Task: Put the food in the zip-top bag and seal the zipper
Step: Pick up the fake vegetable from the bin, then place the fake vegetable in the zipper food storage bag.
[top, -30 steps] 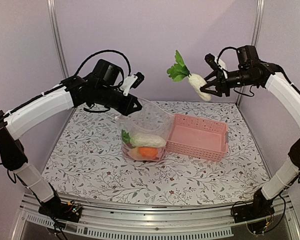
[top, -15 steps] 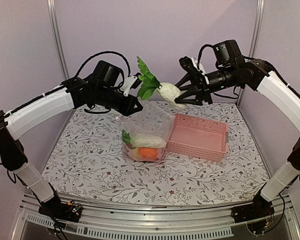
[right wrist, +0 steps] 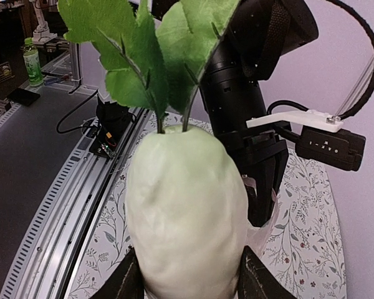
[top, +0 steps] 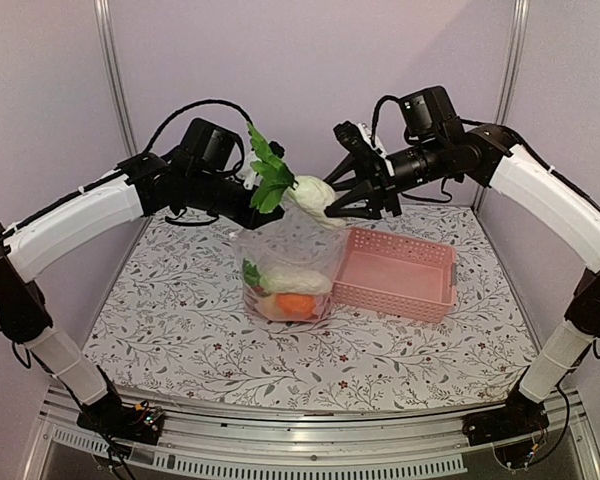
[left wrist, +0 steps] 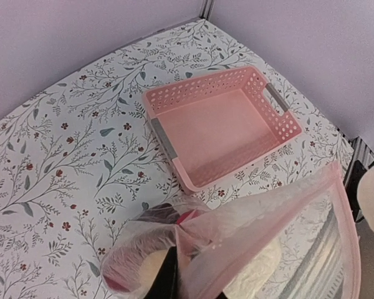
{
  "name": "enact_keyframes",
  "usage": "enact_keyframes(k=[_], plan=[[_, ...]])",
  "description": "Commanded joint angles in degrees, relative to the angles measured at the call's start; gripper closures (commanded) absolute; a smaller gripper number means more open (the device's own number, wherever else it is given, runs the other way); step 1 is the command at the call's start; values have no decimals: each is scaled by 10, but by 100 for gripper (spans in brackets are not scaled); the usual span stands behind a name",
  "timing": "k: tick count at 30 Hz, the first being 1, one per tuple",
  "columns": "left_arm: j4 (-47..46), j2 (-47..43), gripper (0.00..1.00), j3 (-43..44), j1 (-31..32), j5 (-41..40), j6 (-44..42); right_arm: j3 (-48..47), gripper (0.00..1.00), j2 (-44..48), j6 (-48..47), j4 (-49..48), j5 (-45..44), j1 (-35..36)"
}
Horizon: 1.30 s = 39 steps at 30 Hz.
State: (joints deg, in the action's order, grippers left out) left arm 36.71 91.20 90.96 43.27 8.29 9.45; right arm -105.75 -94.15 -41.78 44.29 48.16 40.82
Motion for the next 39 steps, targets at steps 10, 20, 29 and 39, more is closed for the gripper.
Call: enact_keyframes(k=[10, 20, 29, 39], plan=[[-7, -34, 92, -14, -8, 12, 5, 62, 82, -48, 8, -51, -115, 59], [-8, -39, 92, -22, -9, 14, 3, -40, 82, -129, 47, 77, -270, 72], [-16, -39, 92, -24, -8, 25, 9, -38, 79, -155, 56, 106, -388, 111], [-24, -27, 91, -25, -9, 53, 24, -38, 75, -174, -37, 87, -551, 205]])
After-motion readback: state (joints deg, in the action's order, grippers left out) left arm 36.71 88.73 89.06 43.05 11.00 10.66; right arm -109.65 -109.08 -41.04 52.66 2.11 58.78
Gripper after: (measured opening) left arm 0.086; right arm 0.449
